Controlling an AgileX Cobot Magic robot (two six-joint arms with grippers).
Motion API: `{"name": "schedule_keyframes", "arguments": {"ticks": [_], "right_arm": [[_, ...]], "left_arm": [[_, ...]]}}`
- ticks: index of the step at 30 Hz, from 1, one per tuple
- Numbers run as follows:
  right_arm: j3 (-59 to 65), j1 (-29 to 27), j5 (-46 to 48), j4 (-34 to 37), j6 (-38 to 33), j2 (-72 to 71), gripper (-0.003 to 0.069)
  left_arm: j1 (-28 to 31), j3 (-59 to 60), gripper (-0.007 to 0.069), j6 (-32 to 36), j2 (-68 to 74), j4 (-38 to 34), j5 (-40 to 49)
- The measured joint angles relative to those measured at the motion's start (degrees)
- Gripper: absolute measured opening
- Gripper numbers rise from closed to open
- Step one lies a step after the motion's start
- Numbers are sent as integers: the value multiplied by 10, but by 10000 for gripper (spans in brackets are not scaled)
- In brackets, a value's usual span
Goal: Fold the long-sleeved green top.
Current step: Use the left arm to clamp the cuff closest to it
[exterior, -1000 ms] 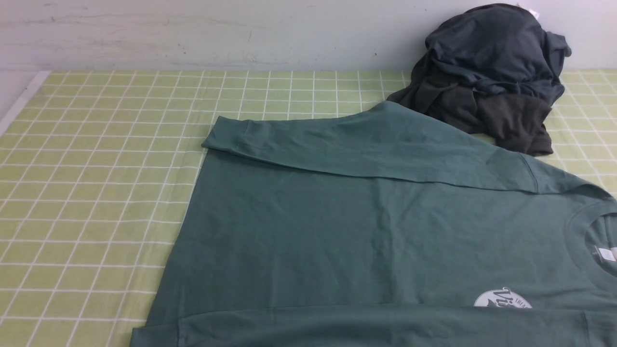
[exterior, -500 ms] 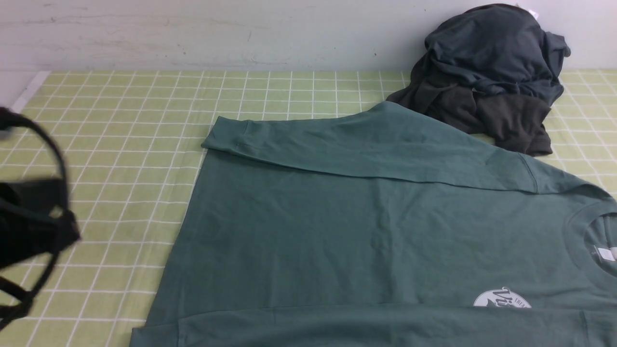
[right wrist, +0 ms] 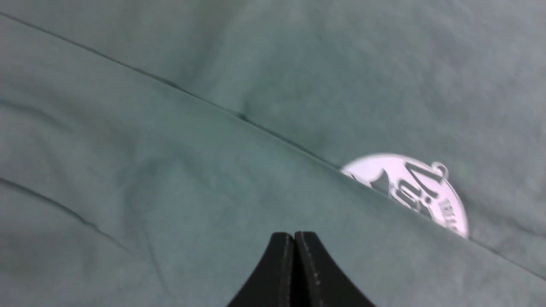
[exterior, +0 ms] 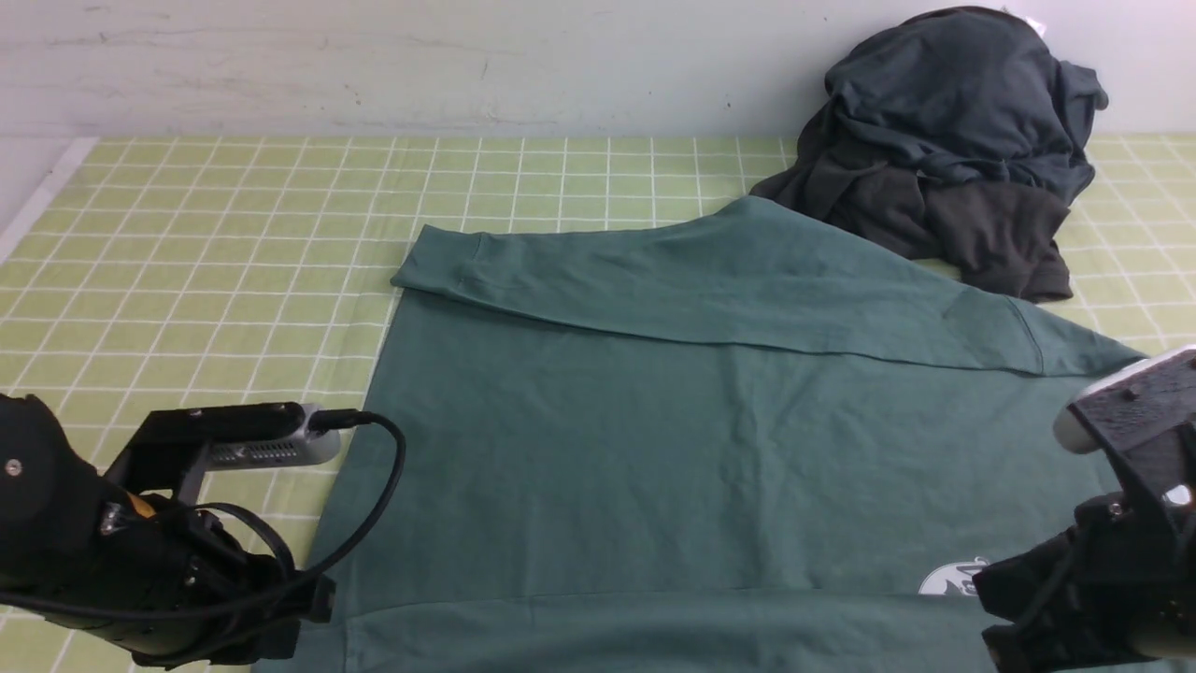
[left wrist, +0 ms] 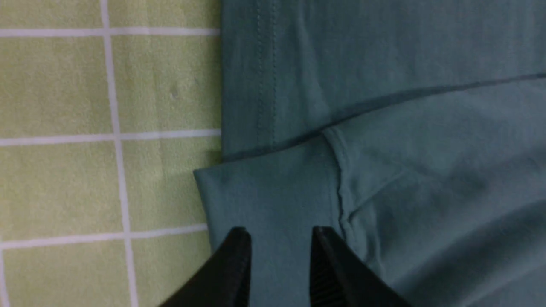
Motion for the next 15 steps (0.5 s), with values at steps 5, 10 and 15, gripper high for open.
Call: {"name": "schedule_keyframes", "arguments": {"ticks": [5,10,15], "right_arm": [[0,0,-7,20,-15,1,-14],[0,0,-8,26,-16,1,-14],[0,0,-8,31,-17,1,-14]], "left_arm": [[0,0,337,-13,60,21,-53],[0,0,319,-49,97,46,-65],[-1,-7,140,-45,108,45,-65]]}}
